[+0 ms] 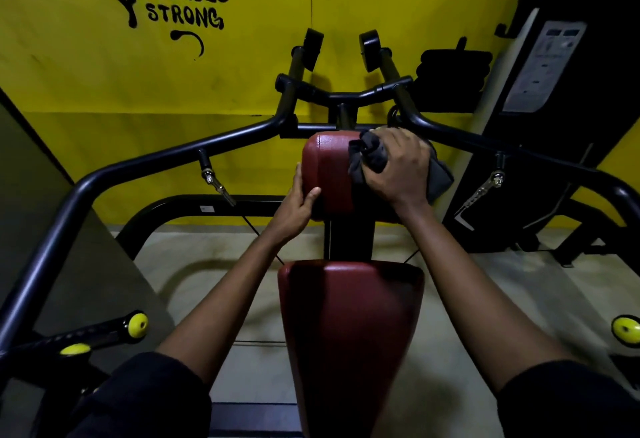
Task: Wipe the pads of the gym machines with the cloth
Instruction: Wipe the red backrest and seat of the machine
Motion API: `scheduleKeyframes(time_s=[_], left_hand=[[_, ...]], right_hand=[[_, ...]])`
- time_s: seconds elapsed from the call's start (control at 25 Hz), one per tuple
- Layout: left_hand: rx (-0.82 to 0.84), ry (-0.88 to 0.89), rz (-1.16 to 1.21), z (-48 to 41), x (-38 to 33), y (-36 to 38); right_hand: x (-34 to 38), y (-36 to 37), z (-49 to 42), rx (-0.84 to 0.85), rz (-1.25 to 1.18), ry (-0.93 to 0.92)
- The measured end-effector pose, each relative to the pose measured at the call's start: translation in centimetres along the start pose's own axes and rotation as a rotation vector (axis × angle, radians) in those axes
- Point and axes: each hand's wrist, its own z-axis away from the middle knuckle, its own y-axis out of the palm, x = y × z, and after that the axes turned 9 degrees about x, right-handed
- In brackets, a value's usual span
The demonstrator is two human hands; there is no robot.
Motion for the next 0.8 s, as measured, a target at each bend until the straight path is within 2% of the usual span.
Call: scheduleKeyframes(time_s=[0.12, 0.28, 0.4, 0.56, 0.8], left_hand=[[0.007, 0.031, -0.03, -0.2, 0.7, 0.1], [-0.029, 0.028, -0.077, -0.4, 1.1, 0.5], [-0.076, 0.053, -0.102, -0.4, 1.1, 0.6], [-0.076, 0.035, -0.153, -0.1, 0.5, 0.5], [0.015, -0.039, -0.096, -0.1, -0.5, -0.3]], right_hand=[[2.8, 0.1, -1.8, 0.048, 0.06, 0.058], [5.0, 0.2, -3.4, 0.178, 0.082, -0.147], [3.5, -0.1, -3.2, 0.166, 0.039, -0.16], [0.6, 0.6, 0.2, -0.069, -0.104, 0.107], [0.5, 3.5, 7.4, -0.239, -0.445, 0.451]])
